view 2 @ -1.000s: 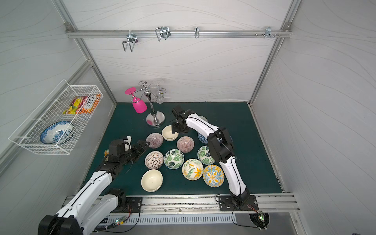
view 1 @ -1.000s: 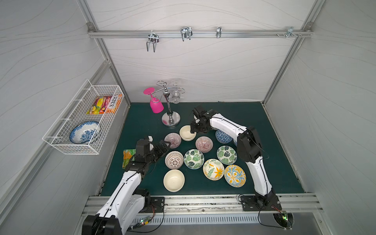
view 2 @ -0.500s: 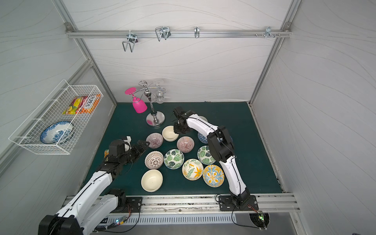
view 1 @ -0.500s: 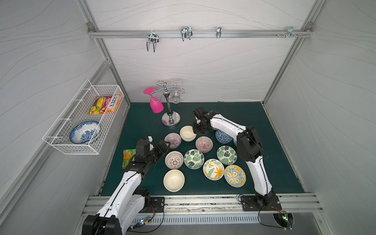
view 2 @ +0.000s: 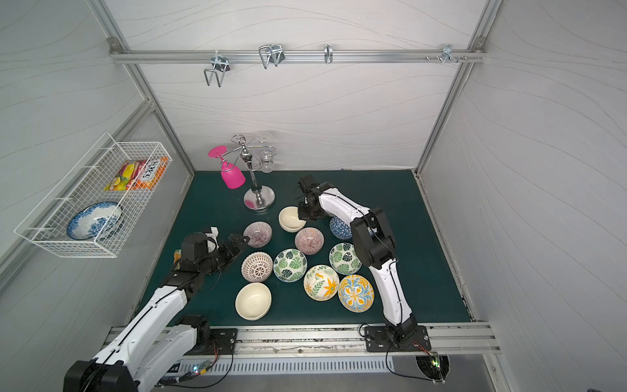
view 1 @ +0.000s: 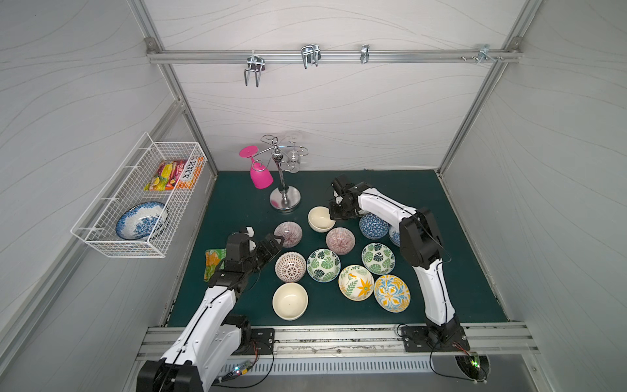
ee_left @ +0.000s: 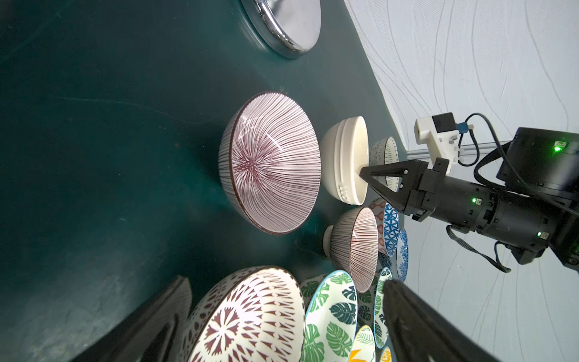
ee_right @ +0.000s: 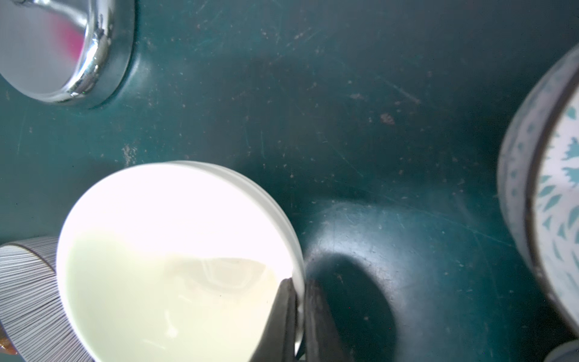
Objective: Stack the bowls
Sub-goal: Move the bowl to the center of the board.
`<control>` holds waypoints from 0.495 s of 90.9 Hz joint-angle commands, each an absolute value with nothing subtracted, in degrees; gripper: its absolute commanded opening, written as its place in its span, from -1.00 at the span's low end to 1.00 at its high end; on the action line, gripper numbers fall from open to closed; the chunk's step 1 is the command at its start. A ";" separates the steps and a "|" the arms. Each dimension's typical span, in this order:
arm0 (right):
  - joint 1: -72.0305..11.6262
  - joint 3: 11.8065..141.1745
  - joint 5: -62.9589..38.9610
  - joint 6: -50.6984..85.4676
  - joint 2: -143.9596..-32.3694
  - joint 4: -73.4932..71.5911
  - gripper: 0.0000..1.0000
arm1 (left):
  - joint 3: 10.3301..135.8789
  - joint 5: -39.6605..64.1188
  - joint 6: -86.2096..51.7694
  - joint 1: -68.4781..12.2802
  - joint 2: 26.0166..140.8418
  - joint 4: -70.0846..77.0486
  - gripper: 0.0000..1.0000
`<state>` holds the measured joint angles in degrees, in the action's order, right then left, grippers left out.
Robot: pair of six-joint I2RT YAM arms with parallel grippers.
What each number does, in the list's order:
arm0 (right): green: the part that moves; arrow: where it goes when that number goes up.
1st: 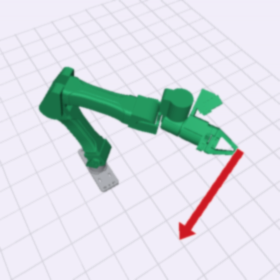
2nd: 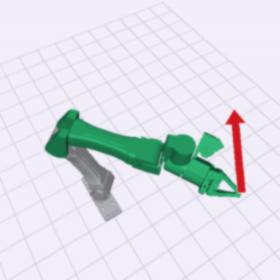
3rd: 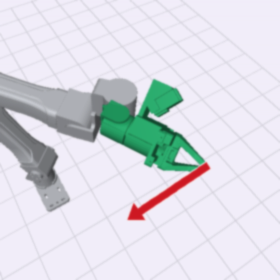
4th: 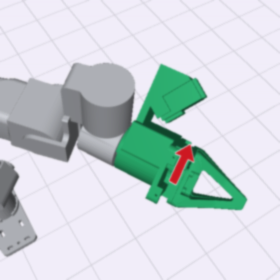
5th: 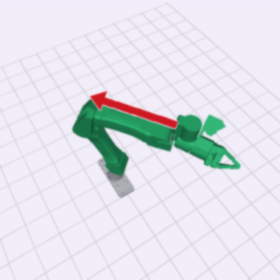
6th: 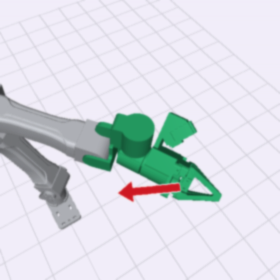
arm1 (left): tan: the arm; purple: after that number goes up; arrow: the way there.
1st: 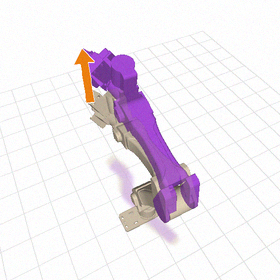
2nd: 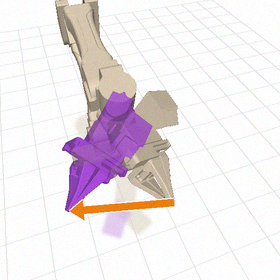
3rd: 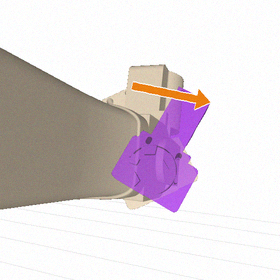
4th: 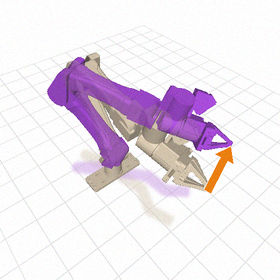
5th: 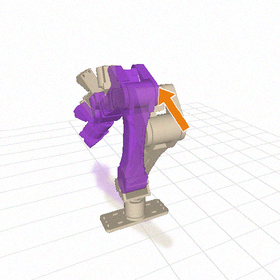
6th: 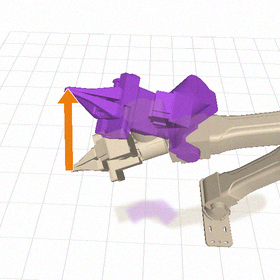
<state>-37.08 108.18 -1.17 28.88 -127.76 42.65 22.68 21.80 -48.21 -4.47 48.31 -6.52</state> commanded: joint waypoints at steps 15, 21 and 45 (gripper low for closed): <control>-38.25 112.38 3.81 27.56 -127.93 47.65 -0.60 | 22.97 21.48 -48.00 -4.66 46.77 -5.12 1.00; -38.30 113.75 3.45 27.00 -128.62 48.28 -0.38 | 23.22 21.37 -47.96 -4.66 46.66 -5.97 1.00; -42.15 114.53 5.76 26.51 -122.22 53.04 0.12 | 30.76 16.96 -46.09 -4.66 42.79 -29.76 0.99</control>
<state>-38.83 115.63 3.46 26.92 -127.20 48.18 25.17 20.45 -47.77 -4.47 45.63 -16.78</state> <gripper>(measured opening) 0.560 0.997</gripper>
